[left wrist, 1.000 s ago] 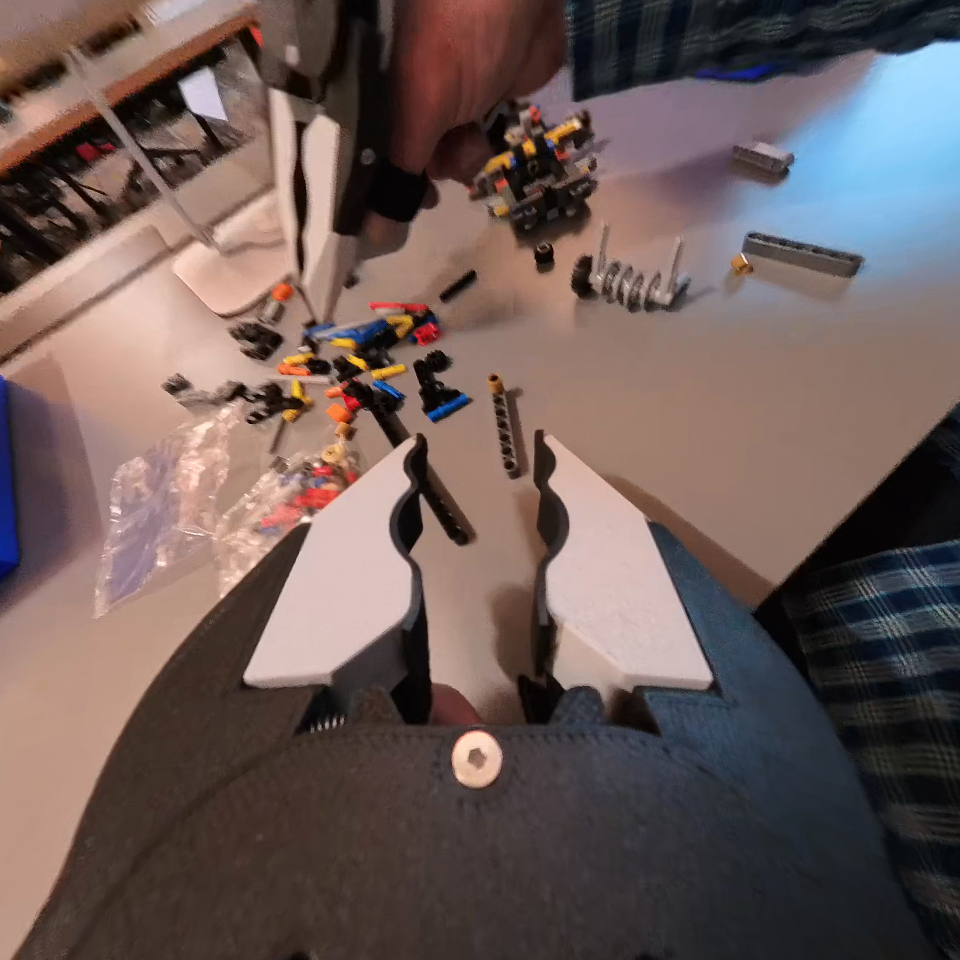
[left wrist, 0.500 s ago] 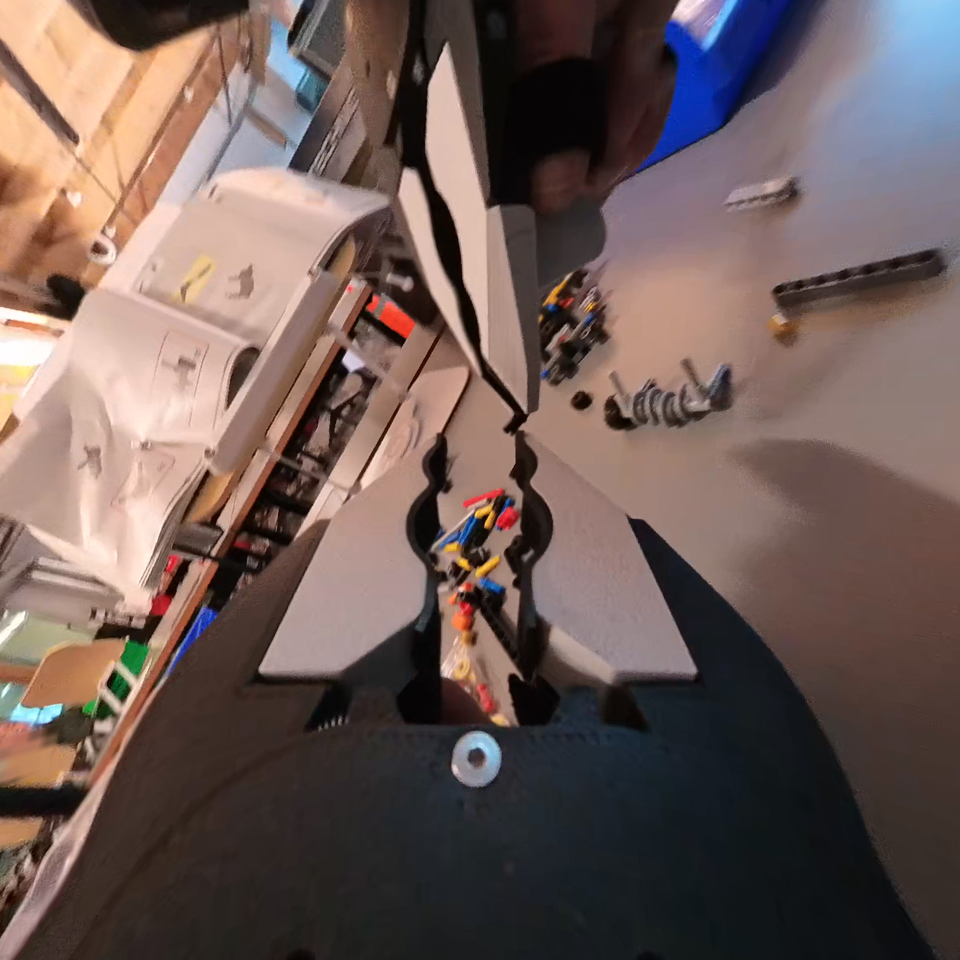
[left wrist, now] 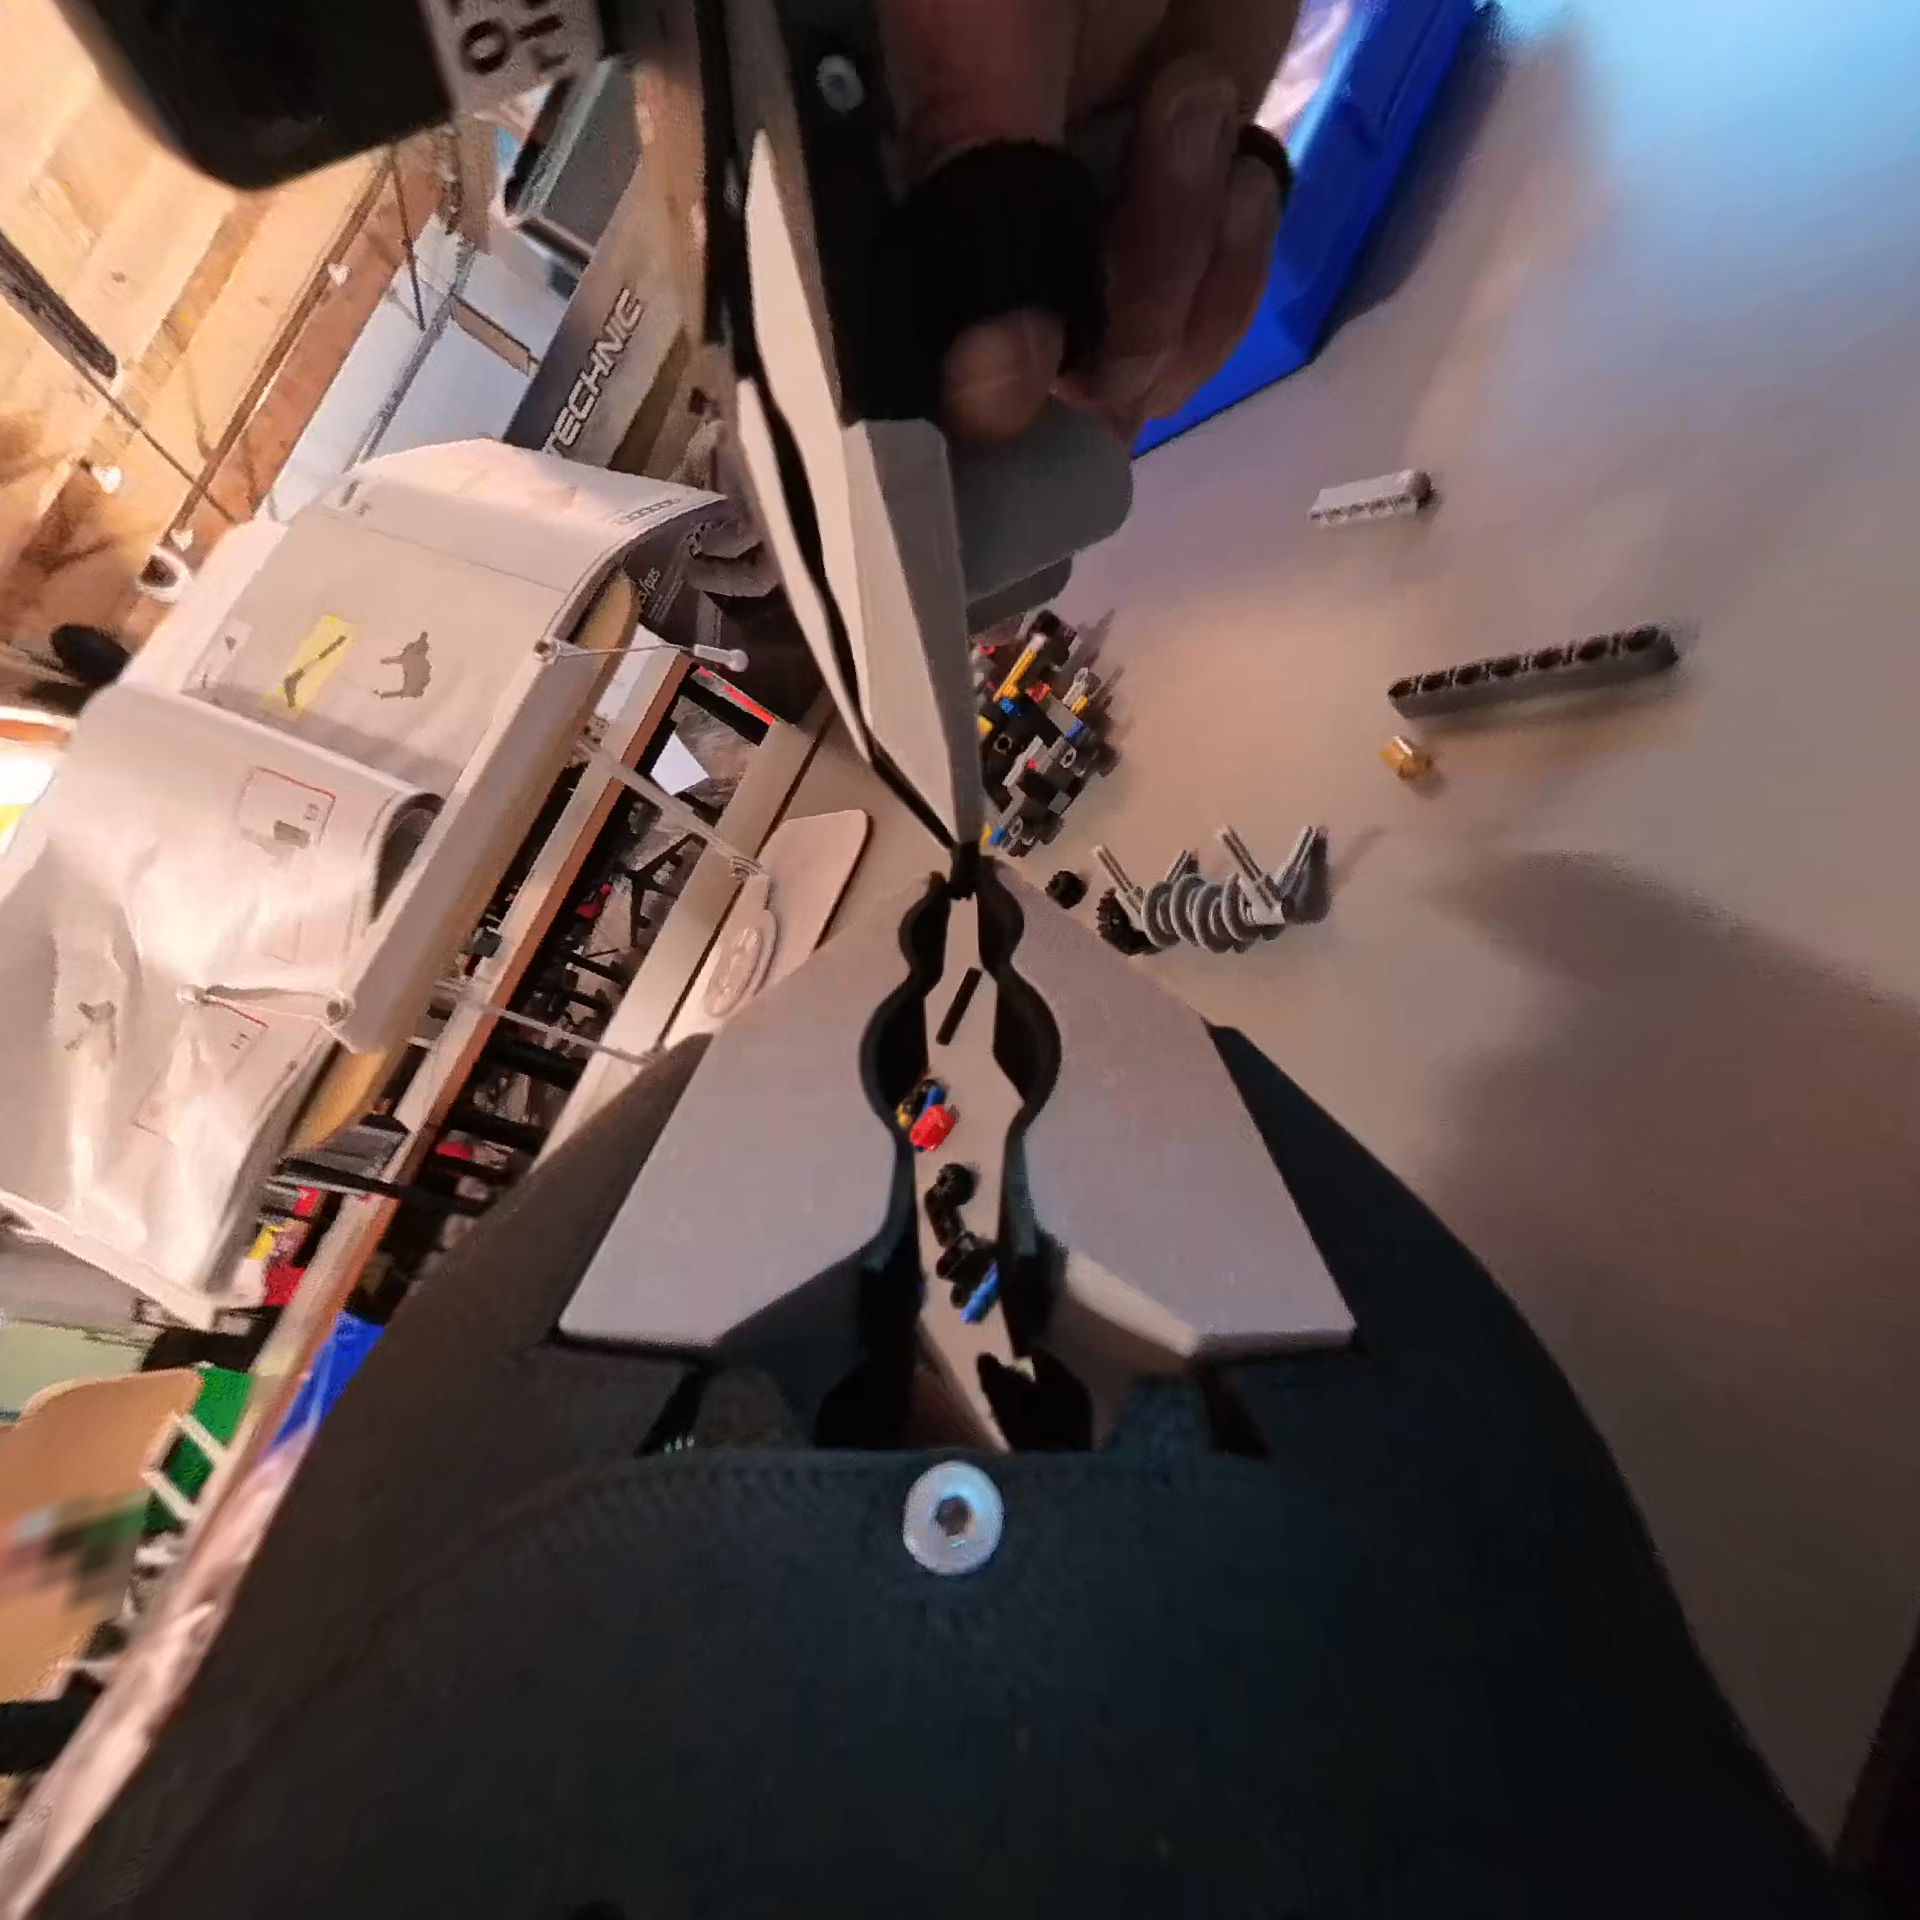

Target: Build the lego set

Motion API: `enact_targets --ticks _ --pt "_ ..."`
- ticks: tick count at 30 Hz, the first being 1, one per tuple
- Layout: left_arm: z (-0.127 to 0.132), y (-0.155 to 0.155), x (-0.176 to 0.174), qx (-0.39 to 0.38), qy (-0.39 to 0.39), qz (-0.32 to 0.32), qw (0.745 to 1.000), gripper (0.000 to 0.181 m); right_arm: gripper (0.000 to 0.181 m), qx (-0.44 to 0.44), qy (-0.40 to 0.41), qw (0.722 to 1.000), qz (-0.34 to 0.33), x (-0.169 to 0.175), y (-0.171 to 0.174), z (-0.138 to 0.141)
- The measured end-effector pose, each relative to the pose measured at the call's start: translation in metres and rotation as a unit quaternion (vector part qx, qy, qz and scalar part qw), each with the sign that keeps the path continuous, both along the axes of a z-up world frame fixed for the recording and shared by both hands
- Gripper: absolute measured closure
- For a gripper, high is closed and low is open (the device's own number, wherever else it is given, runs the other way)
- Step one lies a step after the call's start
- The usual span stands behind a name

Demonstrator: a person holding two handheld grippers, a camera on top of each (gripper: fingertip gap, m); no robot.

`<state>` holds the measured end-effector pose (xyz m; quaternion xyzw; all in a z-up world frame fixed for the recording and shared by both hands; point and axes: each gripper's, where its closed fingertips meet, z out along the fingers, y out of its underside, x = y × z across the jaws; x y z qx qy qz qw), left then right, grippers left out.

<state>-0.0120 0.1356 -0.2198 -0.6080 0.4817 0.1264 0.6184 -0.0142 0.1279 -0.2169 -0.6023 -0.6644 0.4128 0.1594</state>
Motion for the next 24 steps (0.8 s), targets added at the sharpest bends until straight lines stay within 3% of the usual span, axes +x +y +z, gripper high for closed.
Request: enact_targets --ticks 4,10,24 --pt "0.01 0.0 0.002 -0.006 -0.096 0.02 0.995 0.18 0.18 -0.025 0.051 0.998 -0.039 -0.001 0.001 0.014" --pt "0.017 0.001 0.007 0.002 -0.13 0.014 0.991 0.18 0.173 -0.018 0.084 0.993 -0.078 0.007 0.004 0.016" --pt "0.02 -0.001 0.015 -0.006 -0.158 0.0 0.987 0.18 0.179 -0.02 0.107 0.99 -0.084 0.012 0.0 0.023"
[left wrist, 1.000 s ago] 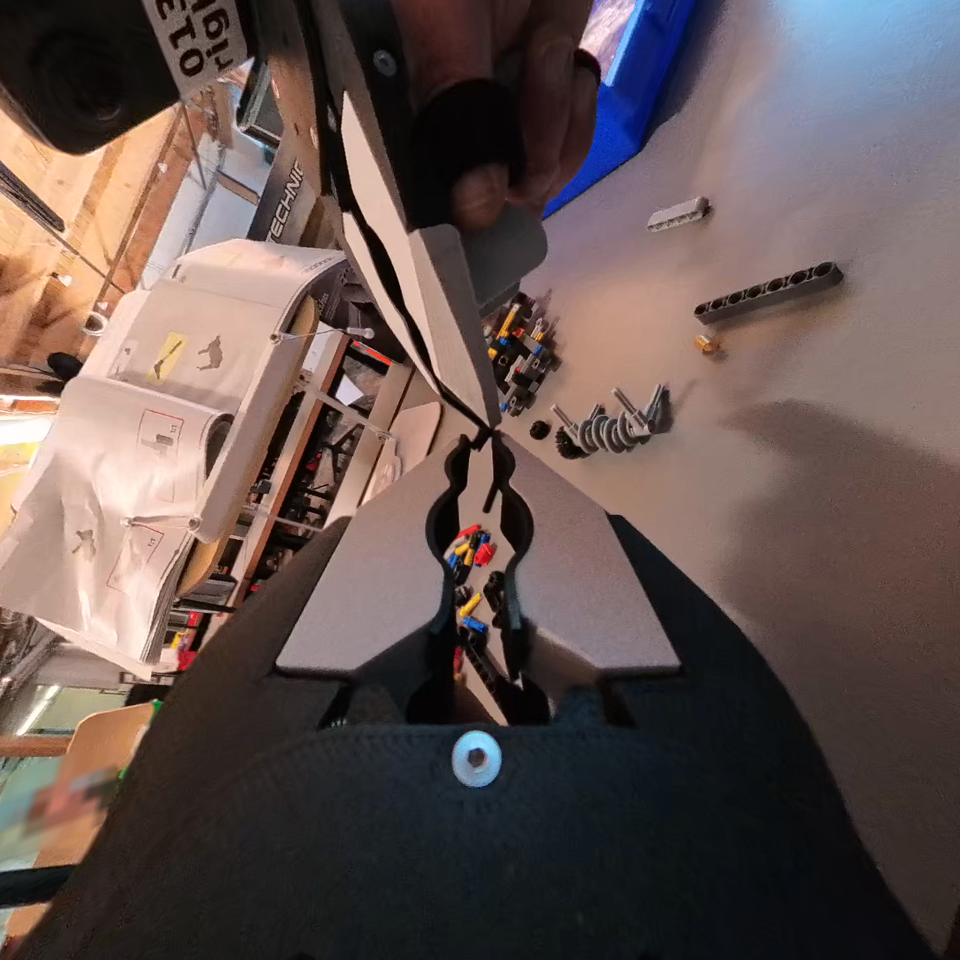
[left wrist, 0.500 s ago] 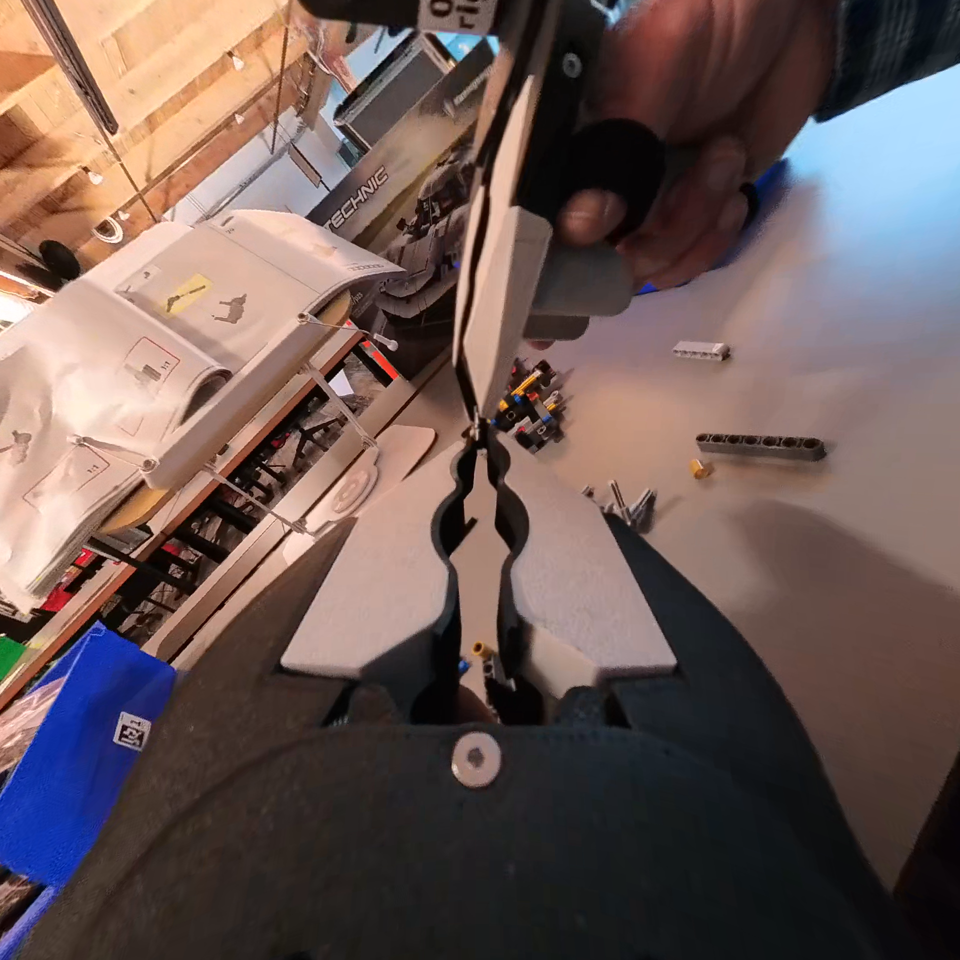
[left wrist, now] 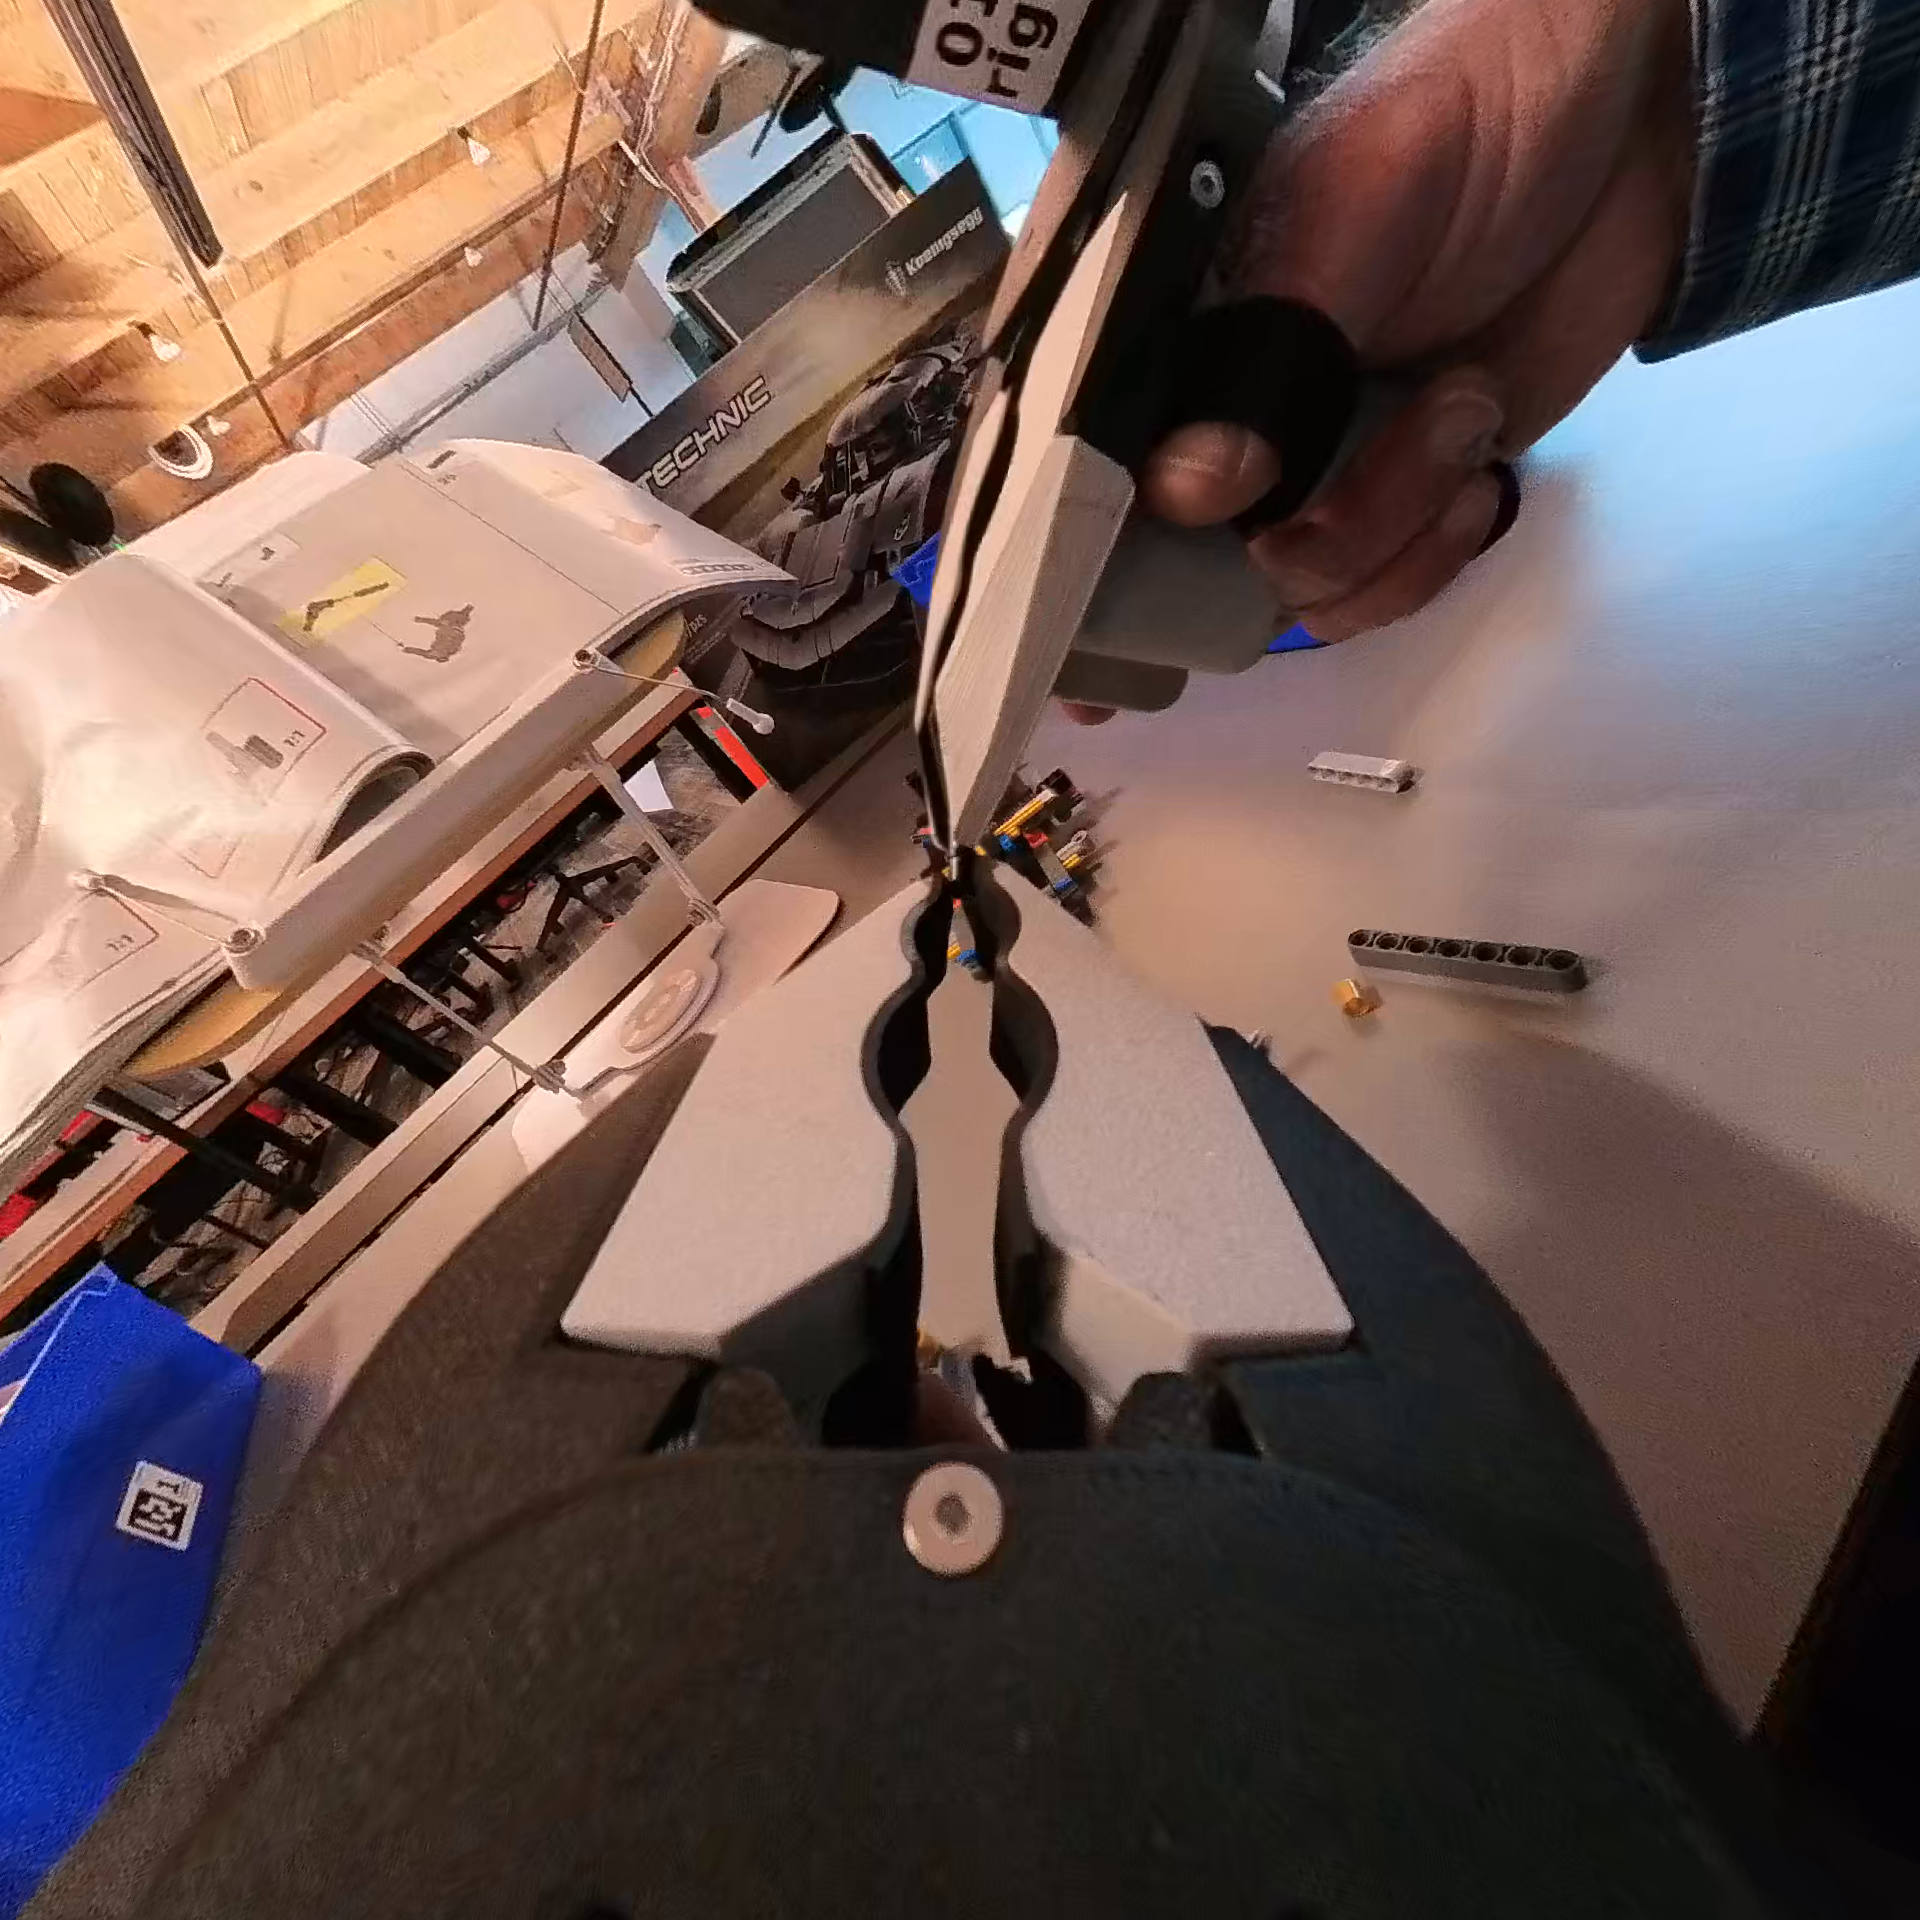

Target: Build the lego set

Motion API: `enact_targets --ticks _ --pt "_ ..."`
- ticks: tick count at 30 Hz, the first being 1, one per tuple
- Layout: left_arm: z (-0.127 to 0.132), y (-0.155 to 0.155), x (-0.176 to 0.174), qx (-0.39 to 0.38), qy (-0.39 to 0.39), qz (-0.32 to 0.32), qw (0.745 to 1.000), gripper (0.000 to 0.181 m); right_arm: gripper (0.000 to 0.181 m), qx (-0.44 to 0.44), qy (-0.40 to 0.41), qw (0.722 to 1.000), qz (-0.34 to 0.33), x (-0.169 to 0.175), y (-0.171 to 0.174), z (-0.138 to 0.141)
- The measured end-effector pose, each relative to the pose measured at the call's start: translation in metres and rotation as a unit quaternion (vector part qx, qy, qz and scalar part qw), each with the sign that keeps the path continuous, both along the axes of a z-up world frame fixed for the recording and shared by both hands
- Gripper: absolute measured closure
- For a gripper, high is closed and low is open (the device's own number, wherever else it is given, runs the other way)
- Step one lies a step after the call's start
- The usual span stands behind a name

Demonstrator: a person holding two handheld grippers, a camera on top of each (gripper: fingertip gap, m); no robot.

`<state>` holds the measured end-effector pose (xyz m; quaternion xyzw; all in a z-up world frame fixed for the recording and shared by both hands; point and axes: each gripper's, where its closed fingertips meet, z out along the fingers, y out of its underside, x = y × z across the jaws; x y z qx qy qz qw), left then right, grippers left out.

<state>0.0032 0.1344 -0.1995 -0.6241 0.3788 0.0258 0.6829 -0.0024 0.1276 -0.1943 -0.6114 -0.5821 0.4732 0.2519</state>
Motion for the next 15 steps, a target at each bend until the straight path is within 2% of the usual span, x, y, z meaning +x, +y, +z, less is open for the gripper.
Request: enact_targets --ticks 4,9,13,15 --pt "0.0 0.0 0.002 -0.005 -0.014 -0.005 1.0 0.18 0.18 0.005 0.003 1.0 -0.002 0.002 0.0 0.0" --pt "-0.004 -0.001 0.007 -0.032 -0.032 -0.003 0.999 0.176 0.18 0.063 -0.028 0.997 -0.025 0.017 0.008 -0.001" --pt "-0.037 -0.021 0.039 -0.116 0.018 -0.075 0.99 0.178 0.18 0.169 -0.13 0.976 -0.045 0.052 0.021 -0.029" --pt "-0.047 -0.03 0.057 -0.123 0.049 -0.101 0.986 0.18 0.18 0.19 -0.168 0.967 -0.037 0.063 0.017 -0.046"
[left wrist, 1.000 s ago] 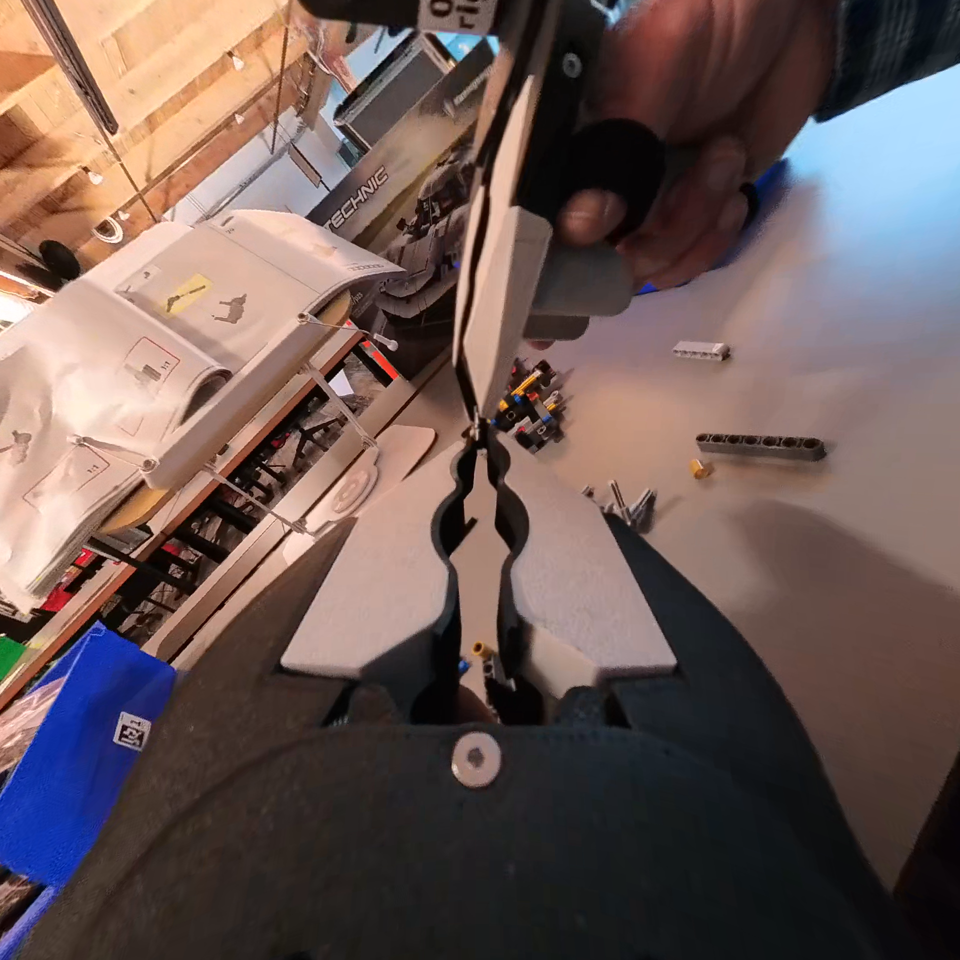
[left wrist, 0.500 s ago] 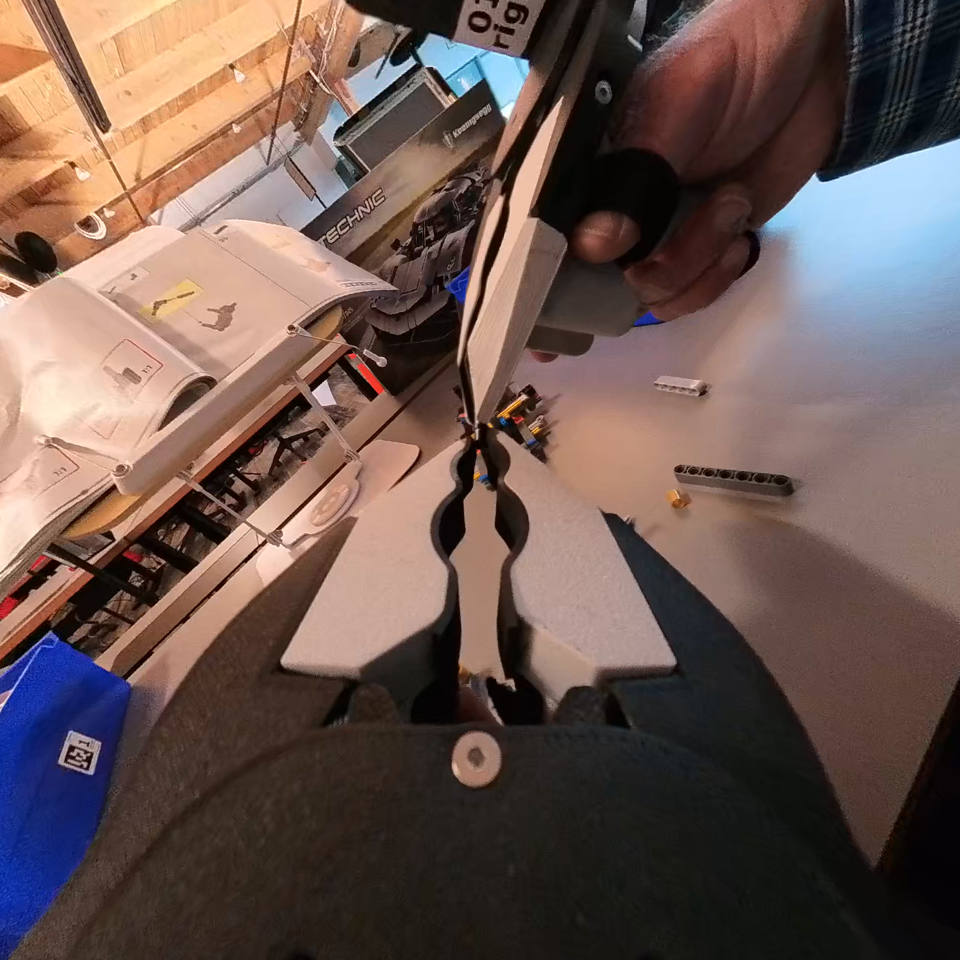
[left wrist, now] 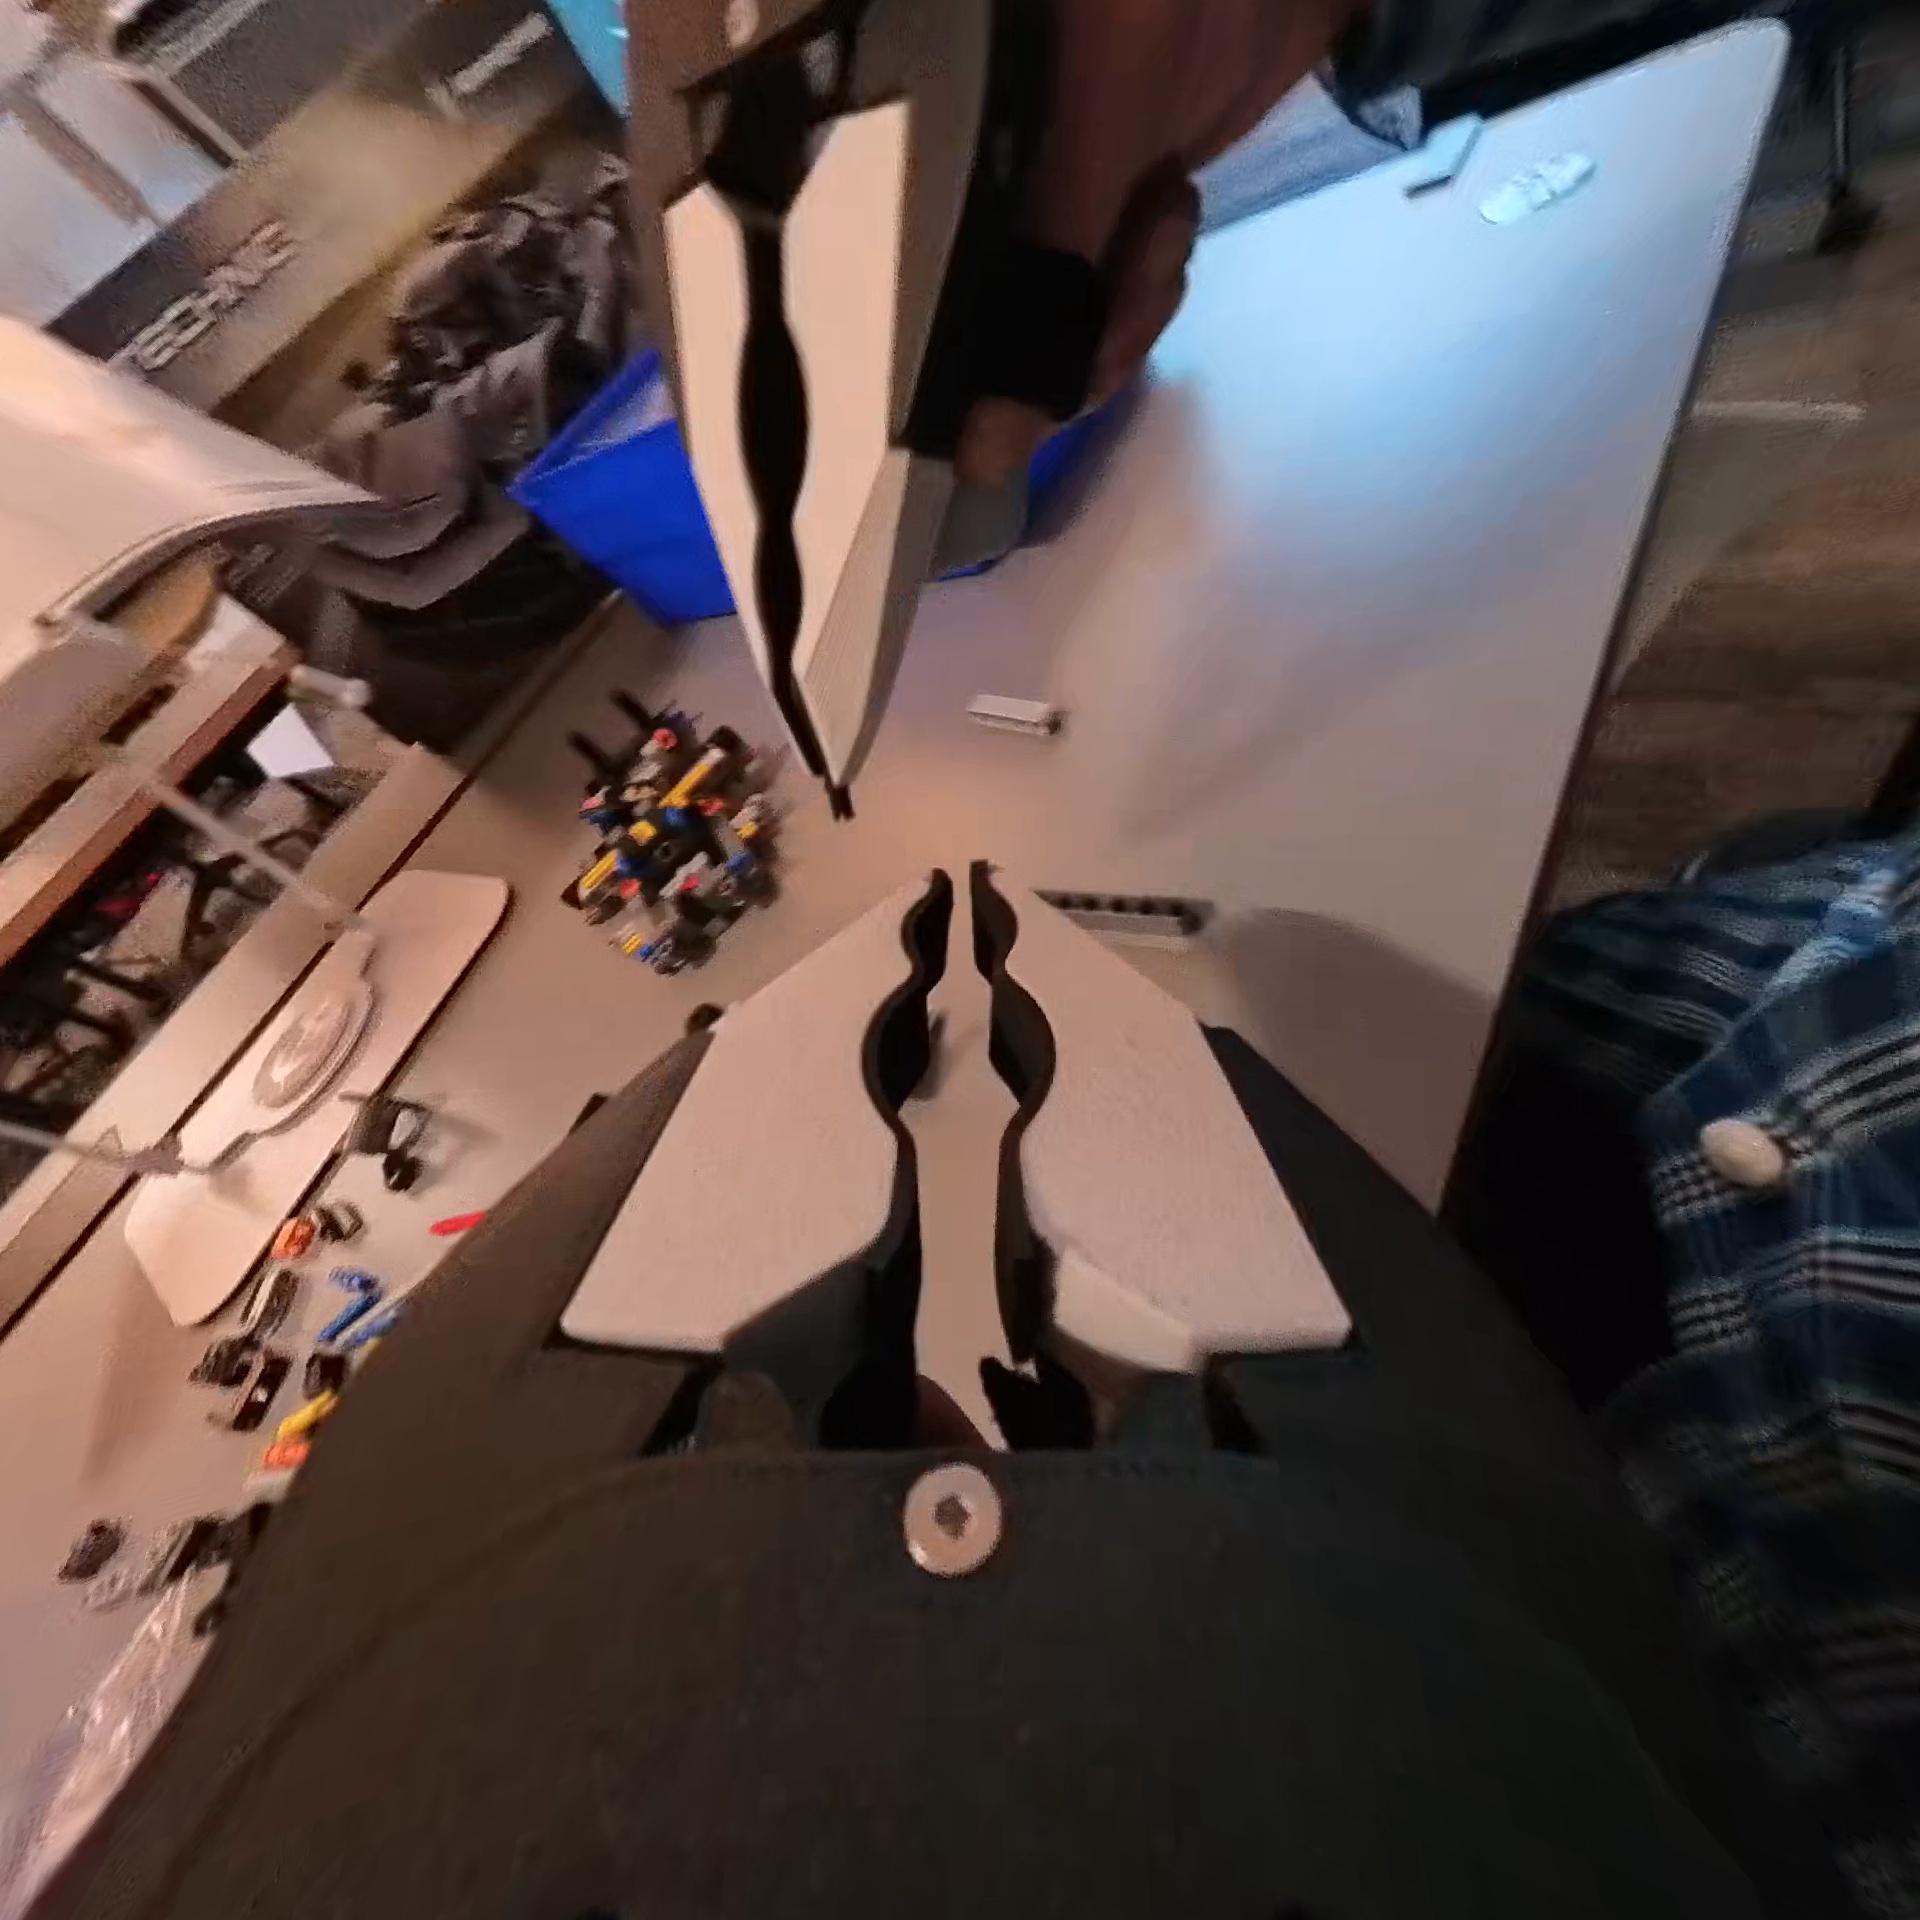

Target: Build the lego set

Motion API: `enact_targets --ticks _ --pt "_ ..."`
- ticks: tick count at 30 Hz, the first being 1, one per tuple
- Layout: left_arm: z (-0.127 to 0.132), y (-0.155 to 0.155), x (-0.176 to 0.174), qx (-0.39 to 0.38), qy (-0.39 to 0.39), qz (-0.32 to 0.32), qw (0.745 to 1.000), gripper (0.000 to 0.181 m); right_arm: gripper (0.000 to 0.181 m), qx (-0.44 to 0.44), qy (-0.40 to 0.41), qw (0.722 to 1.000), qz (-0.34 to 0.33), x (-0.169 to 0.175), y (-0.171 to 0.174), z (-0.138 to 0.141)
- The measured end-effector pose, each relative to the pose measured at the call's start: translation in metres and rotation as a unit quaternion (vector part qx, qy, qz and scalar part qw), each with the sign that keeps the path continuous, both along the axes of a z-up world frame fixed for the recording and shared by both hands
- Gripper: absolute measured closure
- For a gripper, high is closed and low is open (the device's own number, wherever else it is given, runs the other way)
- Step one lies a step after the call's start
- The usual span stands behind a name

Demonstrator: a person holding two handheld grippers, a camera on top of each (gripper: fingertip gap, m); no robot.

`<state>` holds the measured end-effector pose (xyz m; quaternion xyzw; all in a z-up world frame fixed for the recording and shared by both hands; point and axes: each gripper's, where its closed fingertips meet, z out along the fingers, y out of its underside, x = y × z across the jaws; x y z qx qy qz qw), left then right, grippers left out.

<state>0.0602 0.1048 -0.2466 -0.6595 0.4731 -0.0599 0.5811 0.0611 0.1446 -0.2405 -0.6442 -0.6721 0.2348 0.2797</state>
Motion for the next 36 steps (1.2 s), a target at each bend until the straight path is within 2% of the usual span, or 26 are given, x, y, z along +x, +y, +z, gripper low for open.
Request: enact_targets --ticks 5,14,36 --pt "-0.033 -0.001 0.028 -0.031 0.065 -0.045 0.996 0.181 0.18 0.031 -0.075 0.997 -0.001 0.019 -0.002 -0.042" --pt "-0.061 0.011 0.037 -0.099 0.127 -0.056 0.985 0.181 0.18 0.028 -0.094 0.995 0.002 0.02 -0.001 -0.056" --pt "-0.062 0.013 0.04 -0.113 0.12 -0.057 0.985 0.181 0.18 0.026 -0.167 0.984 0.048 0.019 -0.002 -0.062"
